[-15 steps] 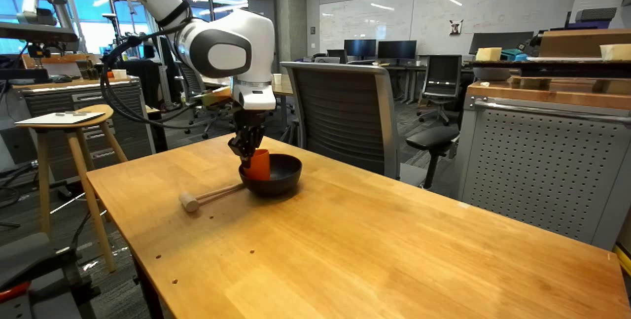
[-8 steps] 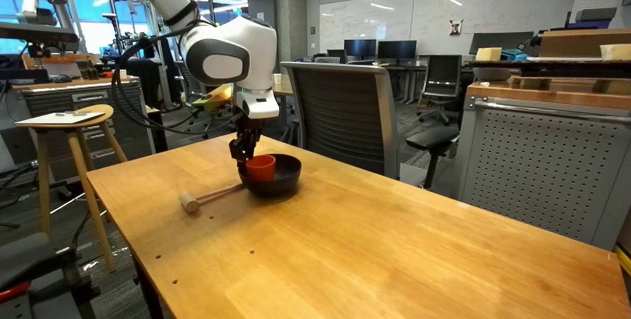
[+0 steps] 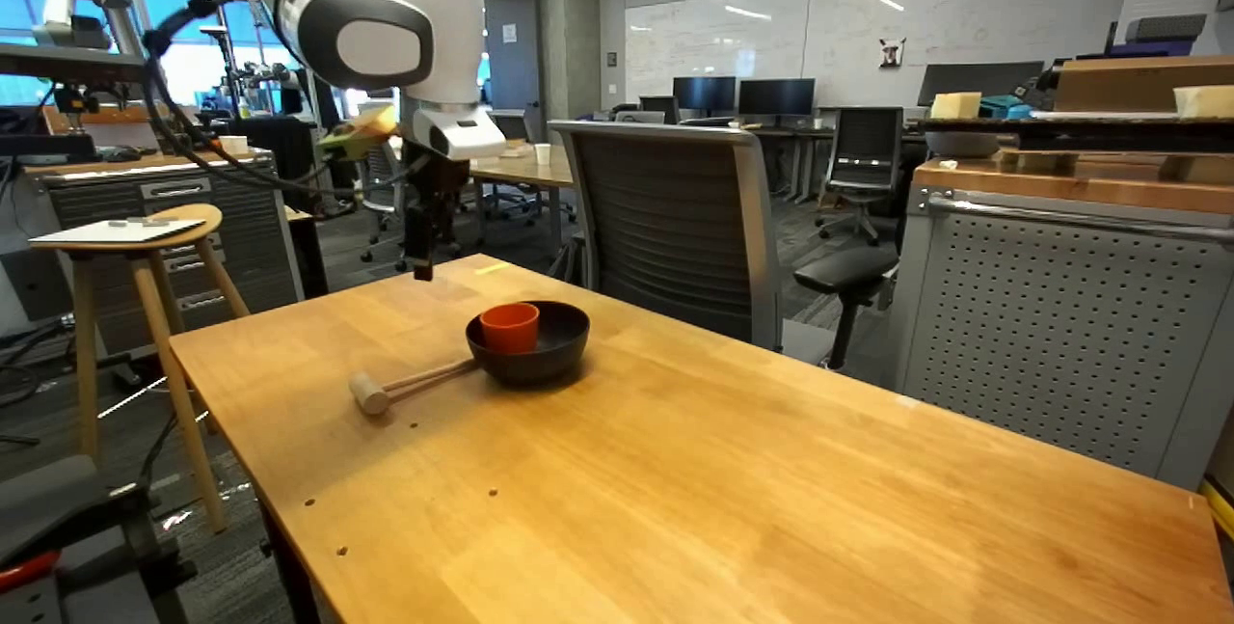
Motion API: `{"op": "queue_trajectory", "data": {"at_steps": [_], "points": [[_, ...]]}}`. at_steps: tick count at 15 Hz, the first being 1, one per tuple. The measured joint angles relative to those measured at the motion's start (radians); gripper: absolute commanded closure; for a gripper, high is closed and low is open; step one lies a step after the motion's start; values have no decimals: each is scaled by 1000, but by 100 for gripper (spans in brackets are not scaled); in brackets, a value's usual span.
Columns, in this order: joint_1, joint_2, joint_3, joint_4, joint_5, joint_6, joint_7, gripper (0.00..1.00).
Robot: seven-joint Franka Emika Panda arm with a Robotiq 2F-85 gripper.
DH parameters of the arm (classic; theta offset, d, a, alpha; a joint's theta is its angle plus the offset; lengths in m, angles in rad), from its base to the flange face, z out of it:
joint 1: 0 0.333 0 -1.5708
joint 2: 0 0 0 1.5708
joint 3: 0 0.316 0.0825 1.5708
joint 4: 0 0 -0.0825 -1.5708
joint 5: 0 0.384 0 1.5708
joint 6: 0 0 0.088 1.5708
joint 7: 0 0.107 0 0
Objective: Put the orange cup in the black bowl
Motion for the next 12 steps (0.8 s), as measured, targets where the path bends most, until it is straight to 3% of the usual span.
{"op": "queue_trajectory", "data": {"at_steps": [10, 12], "points": [[48, -414, 56, 31, -91, -807, -154, 0], [48, -461, 59, 36, -103, -874, -178, 0]]}}
